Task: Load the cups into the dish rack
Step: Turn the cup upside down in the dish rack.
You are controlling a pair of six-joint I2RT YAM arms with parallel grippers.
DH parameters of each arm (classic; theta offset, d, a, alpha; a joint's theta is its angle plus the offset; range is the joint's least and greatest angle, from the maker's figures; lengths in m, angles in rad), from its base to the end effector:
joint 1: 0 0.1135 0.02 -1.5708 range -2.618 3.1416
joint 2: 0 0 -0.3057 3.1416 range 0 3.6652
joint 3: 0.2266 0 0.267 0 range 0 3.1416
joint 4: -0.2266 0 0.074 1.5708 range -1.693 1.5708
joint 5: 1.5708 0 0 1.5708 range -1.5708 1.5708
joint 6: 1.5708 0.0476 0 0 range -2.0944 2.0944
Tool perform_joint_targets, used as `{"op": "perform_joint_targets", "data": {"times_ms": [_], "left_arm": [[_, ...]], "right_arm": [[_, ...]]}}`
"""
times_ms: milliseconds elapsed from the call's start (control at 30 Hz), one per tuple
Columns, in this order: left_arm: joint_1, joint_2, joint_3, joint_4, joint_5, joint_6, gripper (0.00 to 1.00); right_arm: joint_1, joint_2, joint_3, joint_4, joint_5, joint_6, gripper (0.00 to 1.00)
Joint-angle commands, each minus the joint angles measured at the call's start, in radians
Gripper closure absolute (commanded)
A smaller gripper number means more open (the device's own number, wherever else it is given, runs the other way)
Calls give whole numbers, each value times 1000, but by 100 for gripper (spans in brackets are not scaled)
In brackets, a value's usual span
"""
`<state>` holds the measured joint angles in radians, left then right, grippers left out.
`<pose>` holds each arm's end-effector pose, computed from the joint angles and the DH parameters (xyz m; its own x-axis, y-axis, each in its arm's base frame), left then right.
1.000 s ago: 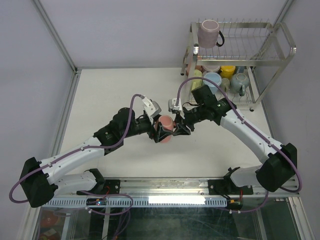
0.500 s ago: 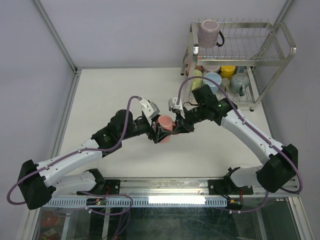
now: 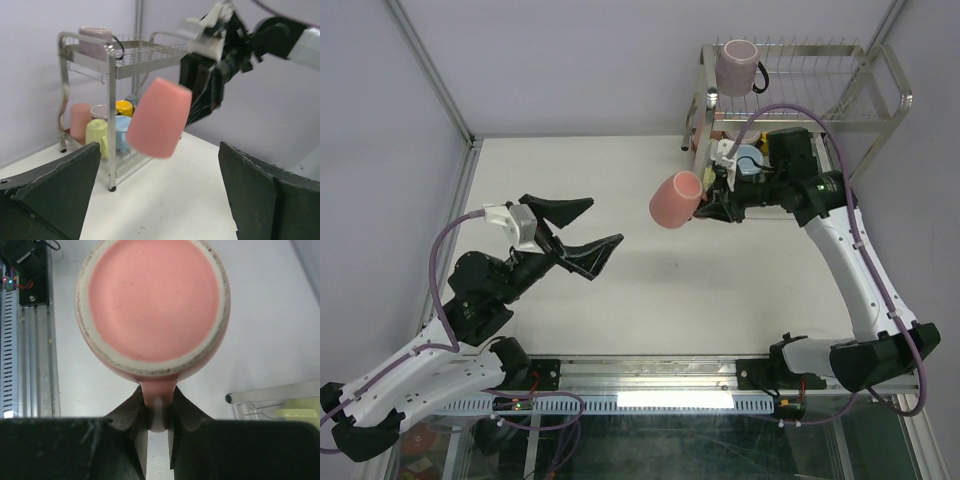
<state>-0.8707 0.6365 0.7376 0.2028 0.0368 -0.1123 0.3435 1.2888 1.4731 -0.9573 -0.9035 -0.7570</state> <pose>0.0908 -0.1105 0.4175 0.1034 -0.2966 -0.9494 0.8035 0.5875 -0.0960 0.2263 0.1207 0.4415 0.0288 -0.4411 -0.8970 -0.9879 0.1244 -0.0929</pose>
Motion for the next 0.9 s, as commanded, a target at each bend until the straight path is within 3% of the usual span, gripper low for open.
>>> {"op": "perform_joint_targets", "data": {"times_ms": [0, 167, 433, 600, 867], "left_arm": [[1, 5, 12, -76, -98, 48, 1], [1, 27, 51, -203, -158, 112, 1], [1, 33, 76, -323, -229, 183, 1], [1, 28, 63, -329, -241, 186, 1], [1, 31, 55, -329, -261, 188, 1]], "right_arm": [[-89, -58, 161, 54, -61, 45, 100], [-312, -15, 332, 154, -88, 183, 100], [-686, 104, 488, 513, -123, 614, 100], [-733, 246, 618, 542, 33, 650, 100], [-732, 457, 863, 567, 116, 716, 100]]}}
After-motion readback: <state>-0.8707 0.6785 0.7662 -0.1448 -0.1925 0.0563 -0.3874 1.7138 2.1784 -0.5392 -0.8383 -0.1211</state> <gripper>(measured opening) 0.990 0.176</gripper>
